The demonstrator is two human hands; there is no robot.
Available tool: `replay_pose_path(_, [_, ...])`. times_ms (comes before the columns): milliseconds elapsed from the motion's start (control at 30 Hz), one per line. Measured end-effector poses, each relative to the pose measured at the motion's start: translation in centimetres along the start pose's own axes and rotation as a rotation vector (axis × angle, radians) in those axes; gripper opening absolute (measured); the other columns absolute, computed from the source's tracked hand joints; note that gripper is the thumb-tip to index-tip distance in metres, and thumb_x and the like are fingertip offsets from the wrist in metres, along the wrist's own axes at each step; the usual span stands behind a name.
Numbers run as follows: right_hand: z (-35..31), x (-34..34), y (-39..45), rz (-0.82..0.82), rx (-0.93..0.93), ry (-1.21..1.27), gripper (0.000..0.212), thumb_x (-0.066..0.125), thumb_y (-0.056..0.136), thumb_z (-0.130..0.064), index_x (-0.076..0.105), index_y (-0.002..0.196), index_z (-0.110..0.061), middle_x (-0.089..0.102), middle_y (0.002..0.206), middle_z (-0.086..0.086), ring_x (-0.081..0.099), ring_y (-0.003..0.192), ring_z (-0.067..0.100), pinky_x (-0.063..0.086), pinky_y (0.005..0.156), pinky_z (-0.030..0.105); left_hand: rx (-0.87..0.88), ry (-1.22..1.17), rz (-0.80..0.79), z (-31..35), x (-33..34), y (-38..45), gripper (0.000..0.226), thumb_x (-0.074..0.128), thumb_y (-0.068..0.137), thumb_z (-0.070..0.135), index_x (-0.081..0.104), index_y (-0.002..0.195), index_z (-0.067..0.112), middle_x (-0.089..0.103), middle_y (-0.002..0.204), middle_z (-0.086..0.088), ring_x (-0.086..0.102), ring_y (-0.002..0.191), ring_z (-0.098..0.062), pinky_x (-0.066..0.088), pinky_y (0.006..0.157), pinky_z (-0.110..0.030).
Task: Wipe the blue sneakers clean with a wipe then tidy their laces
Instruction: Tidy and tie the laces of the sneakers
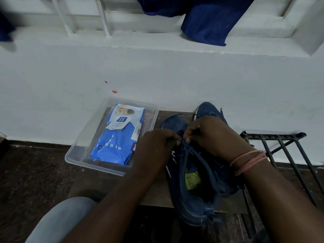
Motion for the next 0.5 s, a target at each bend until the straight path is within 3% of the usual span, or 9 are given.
replay_pose_path(167, [-0.2,1.2,0.2,-0.071,-0.011,-0.094,0.024,0.054,0.085,-0.003,0.066,0.078,-0.023,0.069,0.078,-0.005,0.063,0.076,0.015,0.049,0.083,0.036,0.097,0.117,-0.022,0.6,1.1,0.2,0.014,0.054,0.096,0.018,0.064,0.088,0.023,0.062,0.082,0.011,0.059,0.079,-0.012,0.049,0.069,-0.032])
replay_pose_path(267, [-0.2,1.3,0.0,-0.083,0.001,-0.024,0.022,0.051,0.086,-0.004,0.058,0.08,-0.024,0.063,0.076,-0.007,0.056,0.071,0.009,0.041,0.071,0.03,0.069,0.069,-0.041,0.1,1.3,0.4,0.013,0.05,0.098,0.015,0.058,0.091,0.023,0.062,0.083,0.008,0.059,0.078,-0.014,0.049,0.07,-0.036])
replay_pose_path(333, [-0.2,1.2,-0.1,-0.08,-0.008,0.039,0.024,0.051,0.09,-0.004,0.052,0.08,-0.025,0.061,0.075,-0.007,0.054,0.069,0.007,0.043,0.066,0.03,0.068,0.03,-0.04,0.0,1.2,0.4,0.009,0.051,0.1,0.018,0.056,0.095,0.023,0.063,0.085,0.006,0.061,0.079,-0.016,0.053,0.072,-0.041])
replay_pose_path(500, [-0.3,0.7,0.1,-0.05,0.011,0.112,0.024,0.052,0.095,-0.009,0.052,0.081,-0.028,0.061,0.08,-0.01,0.059,0.078,0.007,0.05,0.075,0.034,0.036,-0.095,-0.009,-0.1,0.5,0.7,0.007,0.054,0.101,0.022,0.057,0.096,0.023,0.064,0.082,0.004,0.062,0.076,-0.013,0.054,0.072,-0.041])
Point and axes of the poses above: each hand's wrist, its own y-axis towards the middle knuckle, its own x-axis out of the palm, z = x × y, the point moved 8 cm from there along y, towards the middle knuckle
